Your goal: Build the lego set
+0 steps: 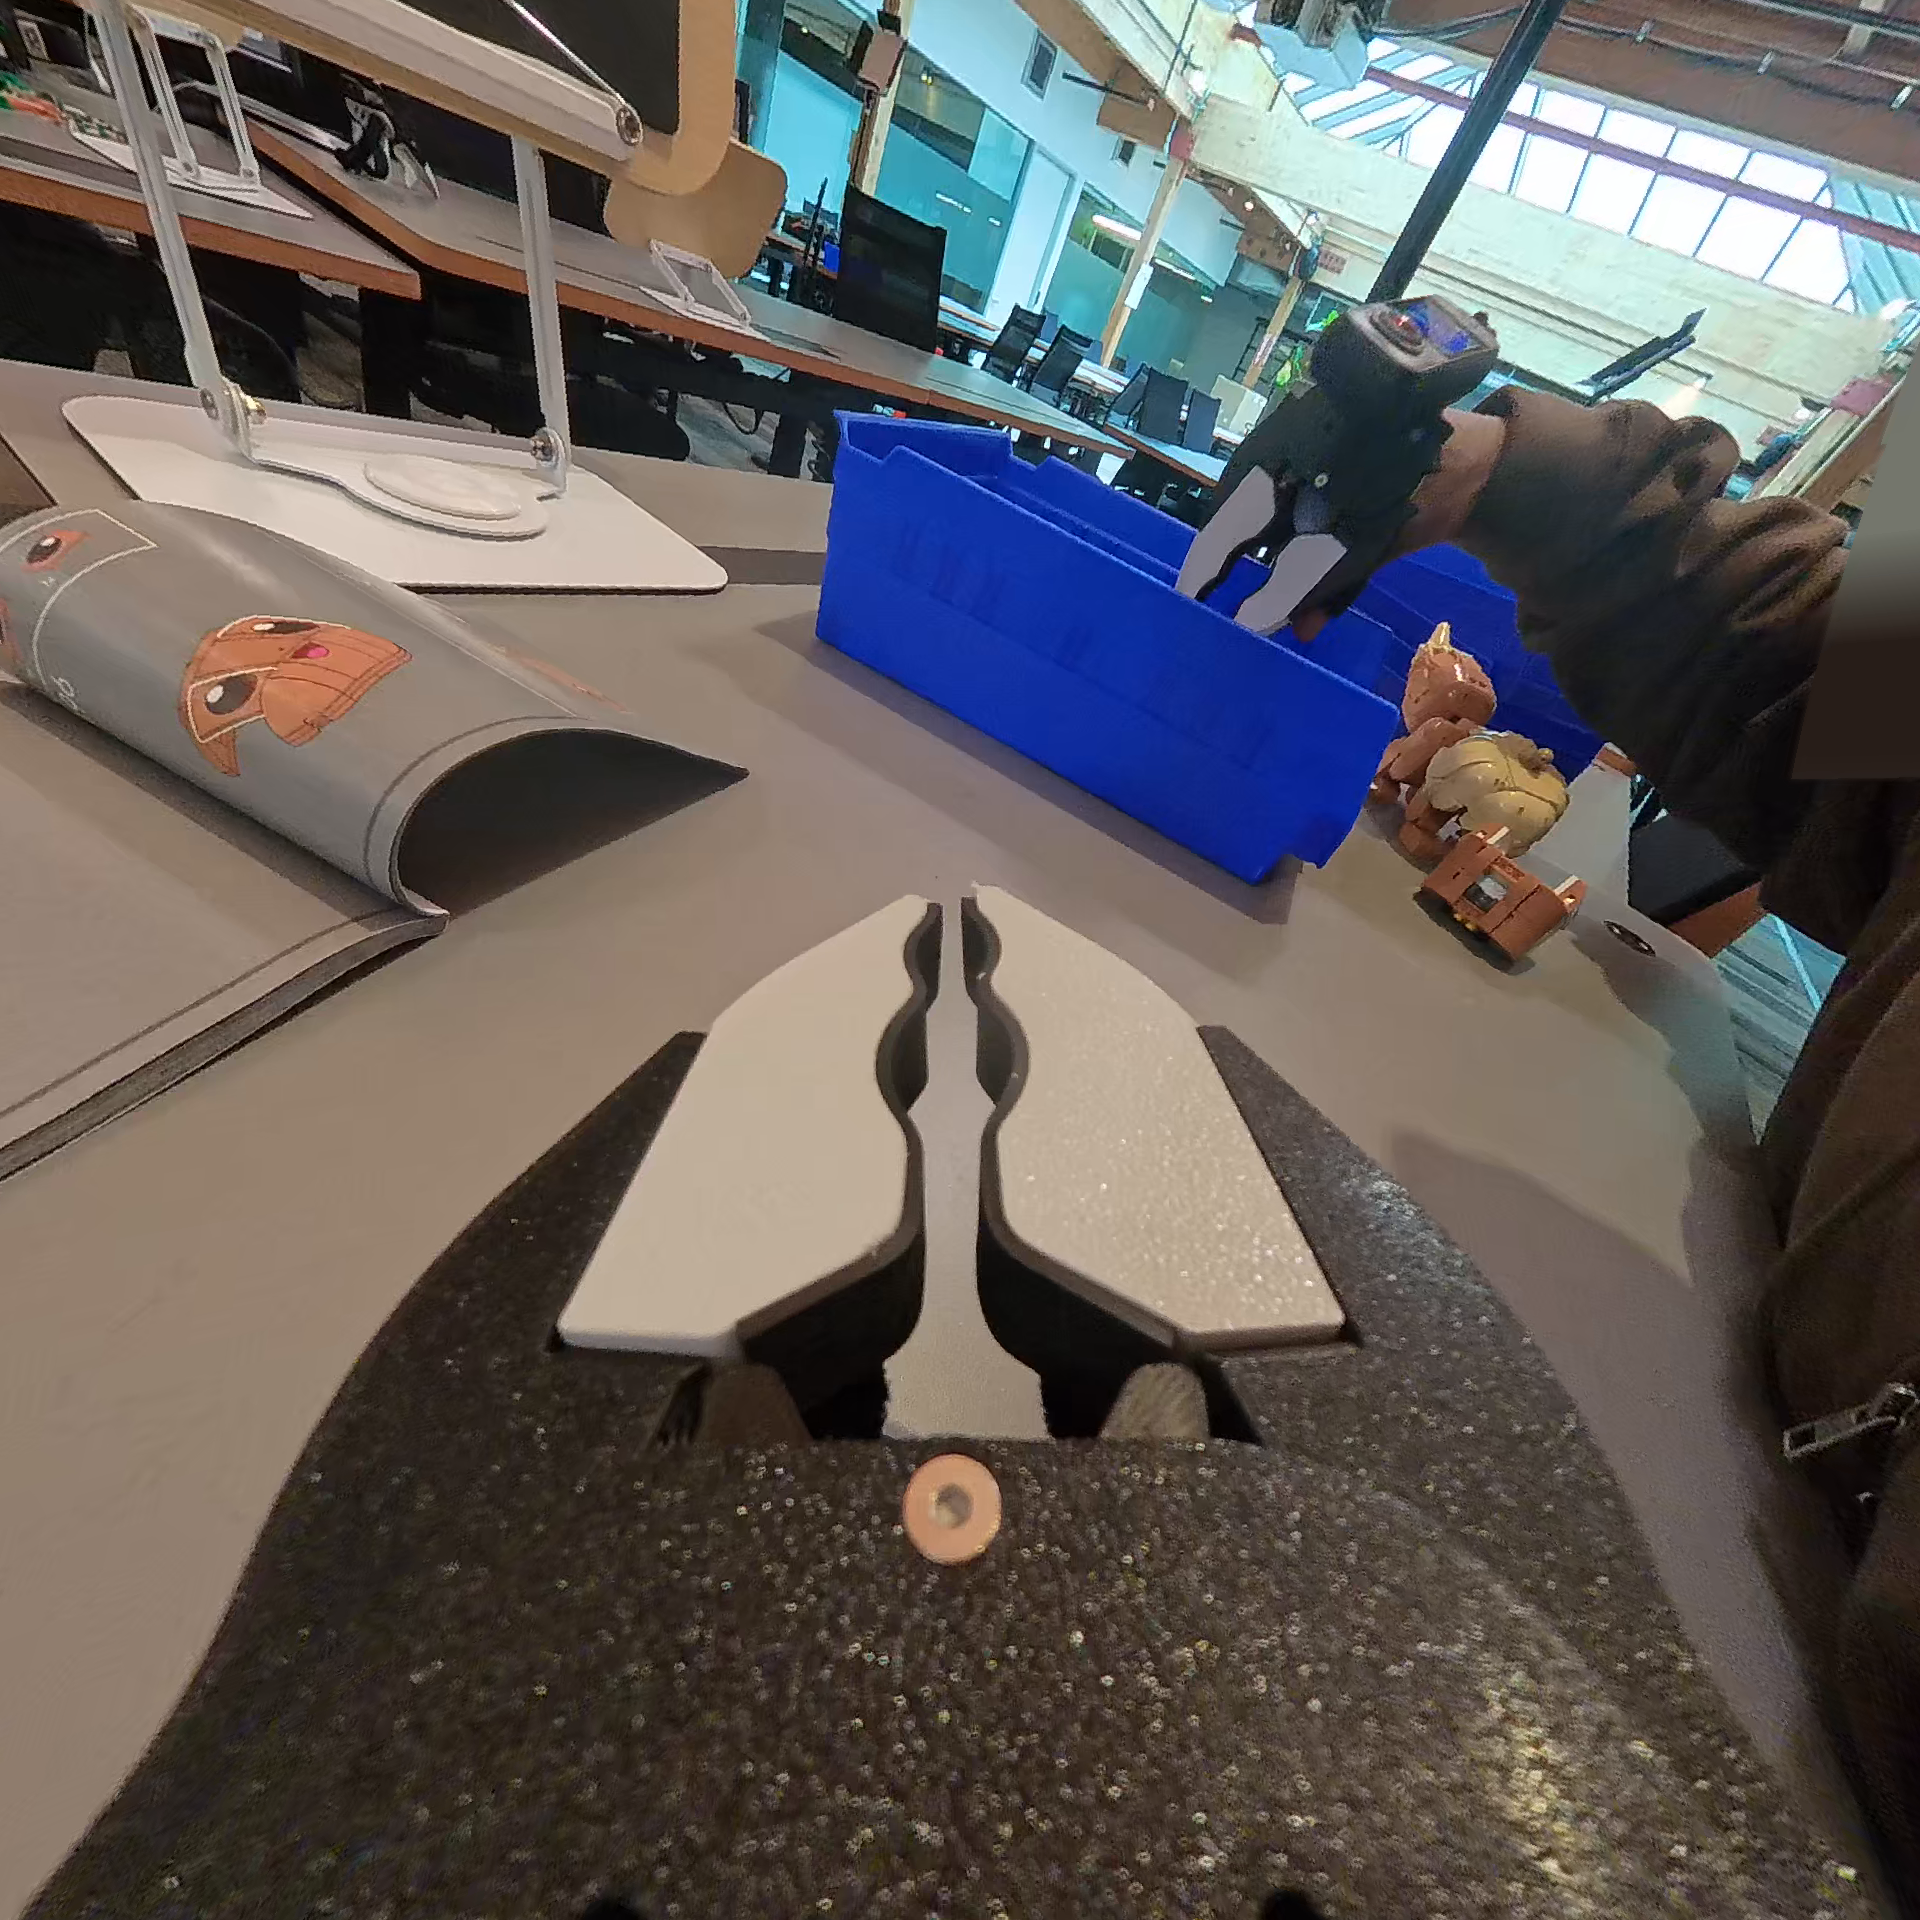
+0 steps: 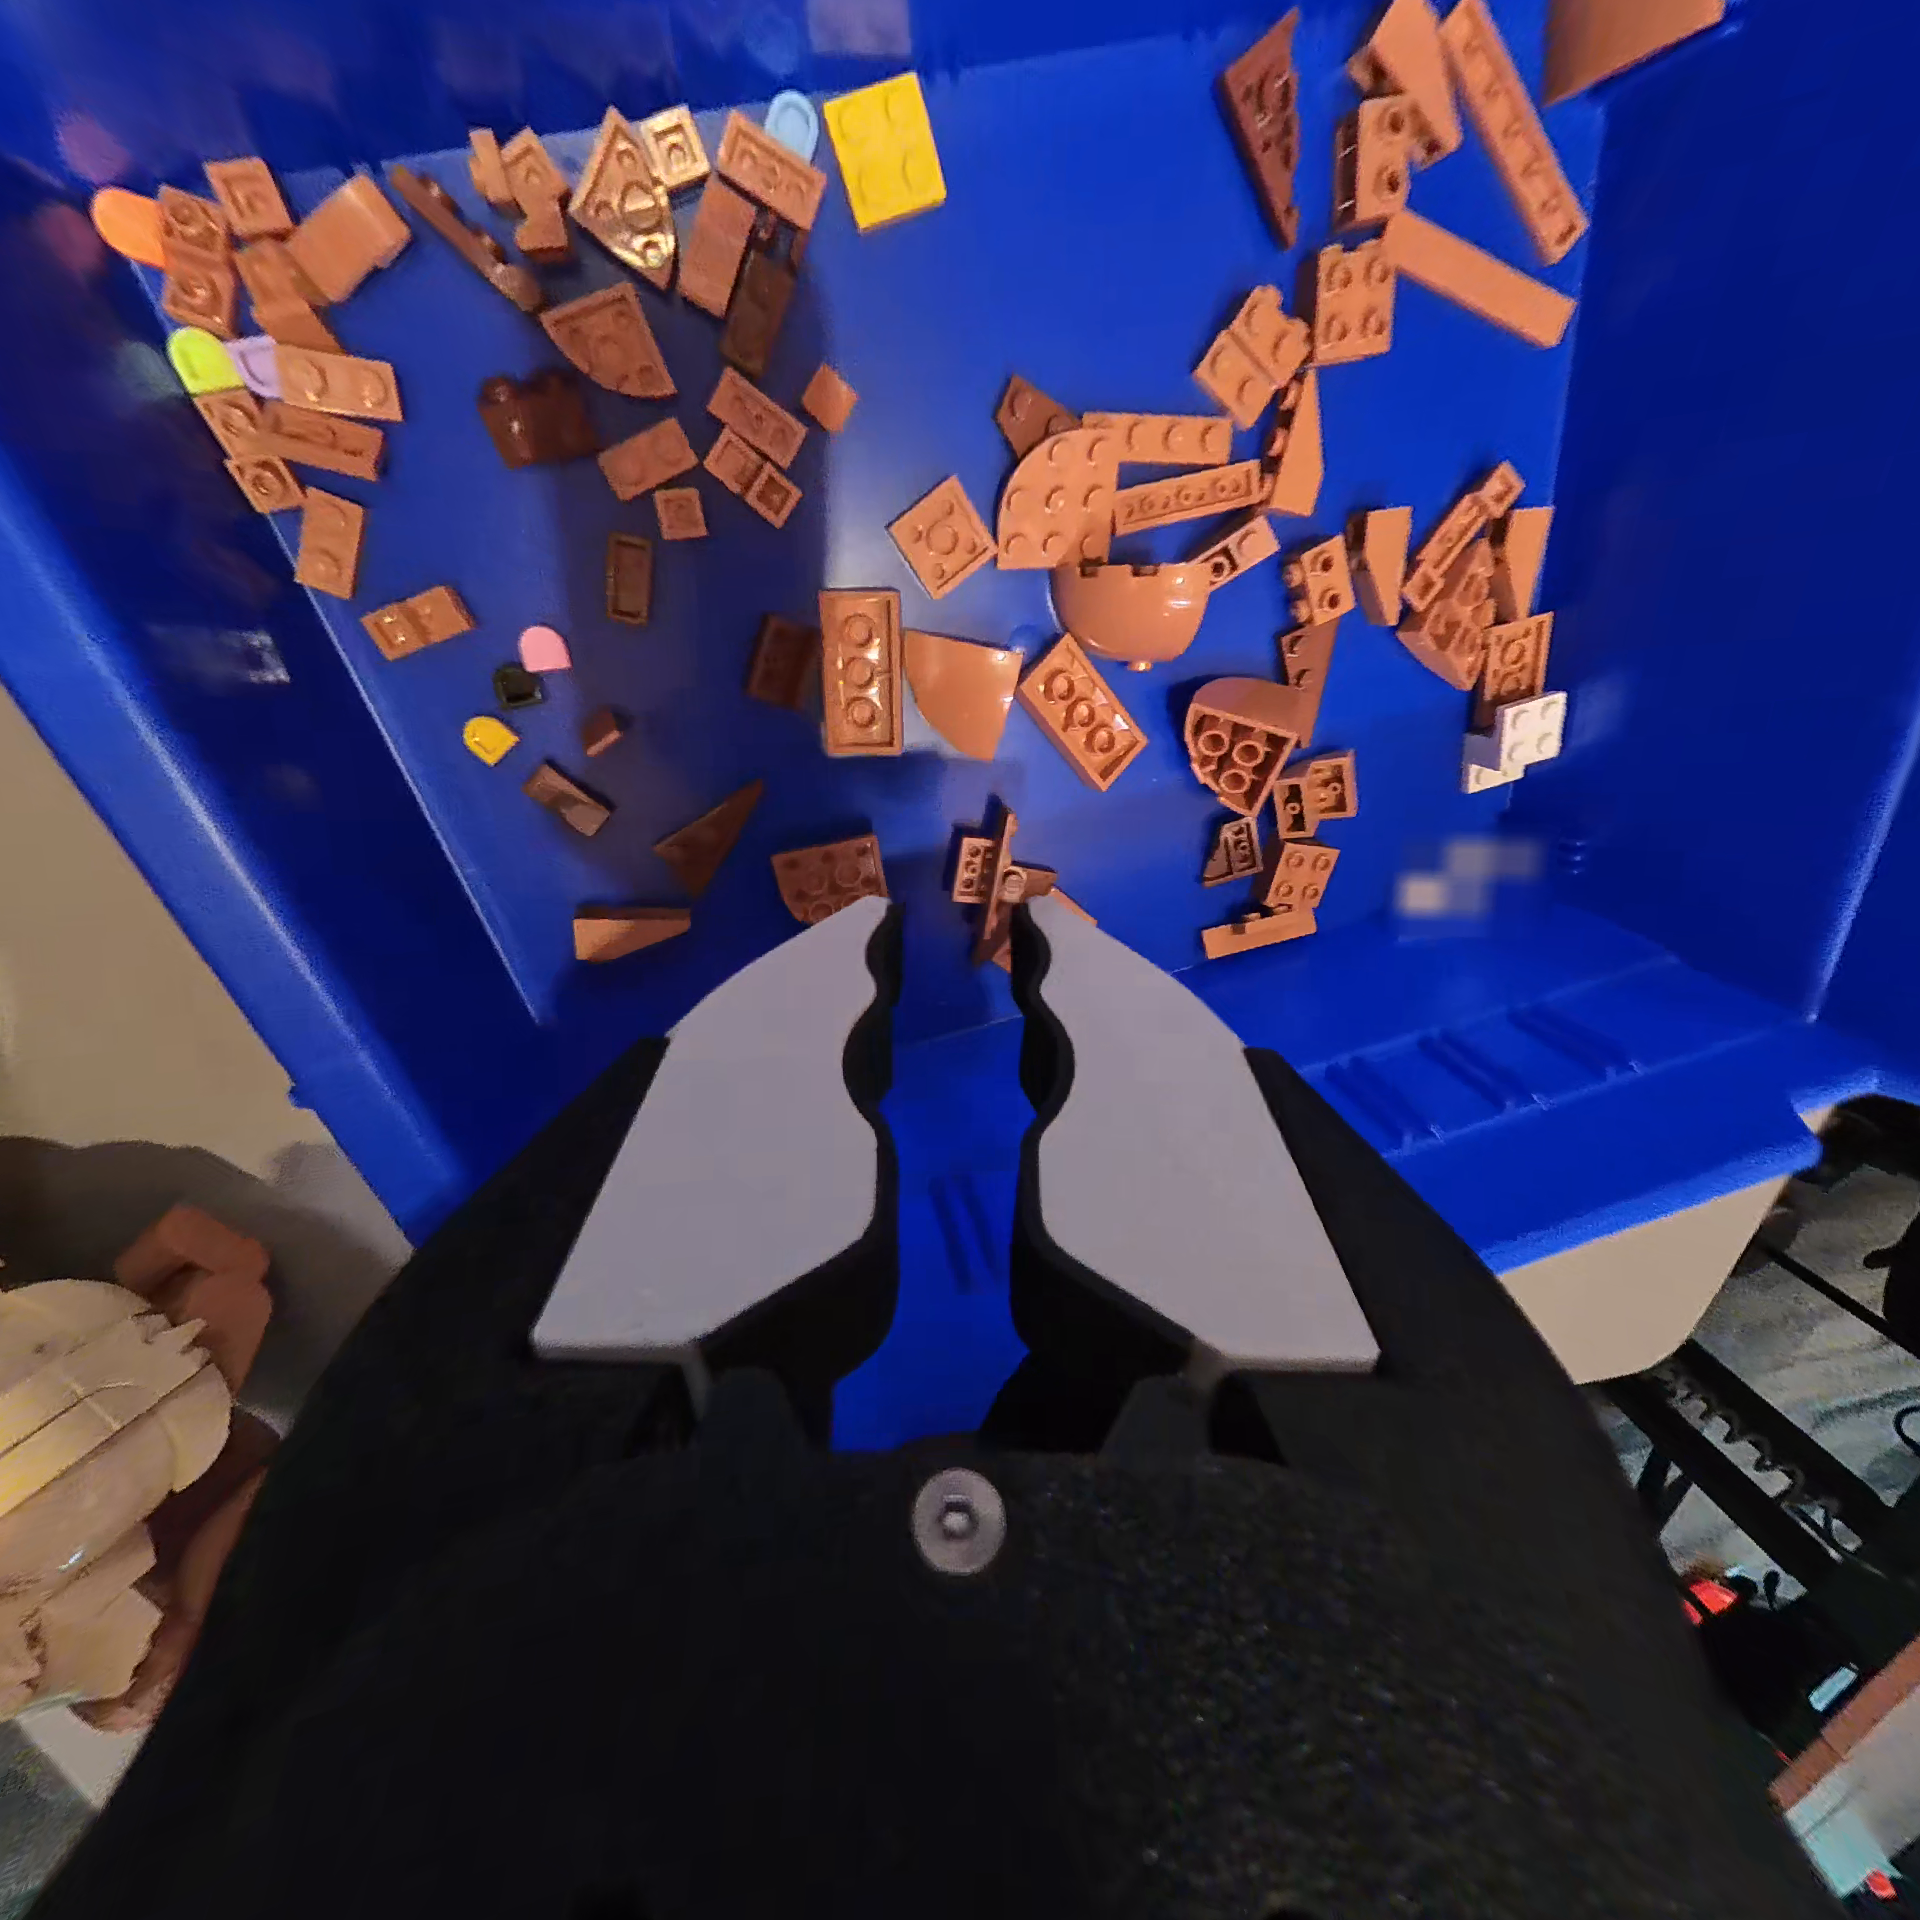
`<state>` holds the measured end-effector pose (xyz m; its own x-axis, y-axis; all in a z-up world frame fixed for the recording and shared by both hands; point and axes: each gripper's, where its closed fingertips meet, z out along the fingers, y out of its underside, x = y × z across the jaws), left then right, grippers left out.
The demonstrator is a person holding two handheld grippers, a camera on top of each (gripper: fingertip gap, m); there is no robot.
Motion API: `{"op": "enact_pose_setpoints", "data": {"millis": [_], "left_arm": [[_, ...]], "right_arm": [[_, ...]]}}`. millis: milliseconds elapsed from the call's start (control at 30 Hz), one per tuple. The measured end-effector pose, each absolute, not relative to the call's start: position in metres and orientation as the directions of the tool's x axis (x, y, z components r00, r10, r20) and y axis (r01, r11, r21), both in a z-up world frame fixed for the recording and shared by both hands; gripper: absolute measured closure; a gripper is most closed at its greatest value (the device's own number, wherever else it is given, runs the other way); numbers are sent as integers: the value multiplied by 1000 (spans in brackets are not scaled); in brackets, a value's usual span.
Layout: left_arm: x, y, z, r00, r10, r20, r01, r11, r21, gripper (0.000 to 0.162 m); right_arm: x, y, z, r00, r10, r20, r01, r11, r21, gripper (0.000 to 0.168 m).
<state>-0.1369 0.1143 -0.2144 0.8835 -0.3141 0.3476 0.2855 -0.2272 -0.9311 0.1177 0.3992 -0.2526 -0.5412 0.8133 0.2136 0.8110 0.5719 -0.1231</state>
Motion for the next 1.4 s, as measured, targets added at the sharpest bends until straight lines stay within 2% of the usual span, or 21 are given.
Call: {"op": "enact_pose_setpoints", "data": {"millis": [300, 533, 633, 733, 767, 933, 1167, 1233, 1400], "left_arm": [[-135, 114, -214, 872, -334, 357, 292, -230, -928, 158], [-135, 114, -214, 872, -334, 358, 293, -231, -928, 158], [-136, 114, -214, 872, -333, 359, 294, -230, -927, 158], [-136, 114, -214, 872, -332, 360, 294, -233, -927, 158], [-135, 115, -214, 872, -332, 360, 293, -234, -927, 158], [-136, 114, -214, 873, -333, 358, 293, -230, -928, 158], [-135, 114, -214, 872, -336, 357, 291, -231, -928, 158], [-135, 114, -214, 872, -336, 357, 290, -232, -928, 158], [-135, 114, -213, 872, -335, 357, 293, -227, -929, 158]], "right_arm": [[142, 372, -251, -572, 815, 99, 798, 580, -164, 149], [153, 391, -238, -521, 826, 216, 825, 552, -120, 149], [155, 406, -224, -459, 846, 271, 852, 505, -136, 151], [161, 418, -226, -422, 861, 283, 878, 466, -109, 154], [163, 419, -228, -416, 867, 273, 885, 455, -97, 163], [155, 423, -225, -402, 865, 300, 875, 459, -152, 168], [151, 409, -225, -449, 868, 214, 842, 491, -226, 167], [146, 397, -228, -467, 871, 153, 826, 492, -275, 167], [138, 360, -245, -497, 868, -18, 827, 467, -313, 165]]}}
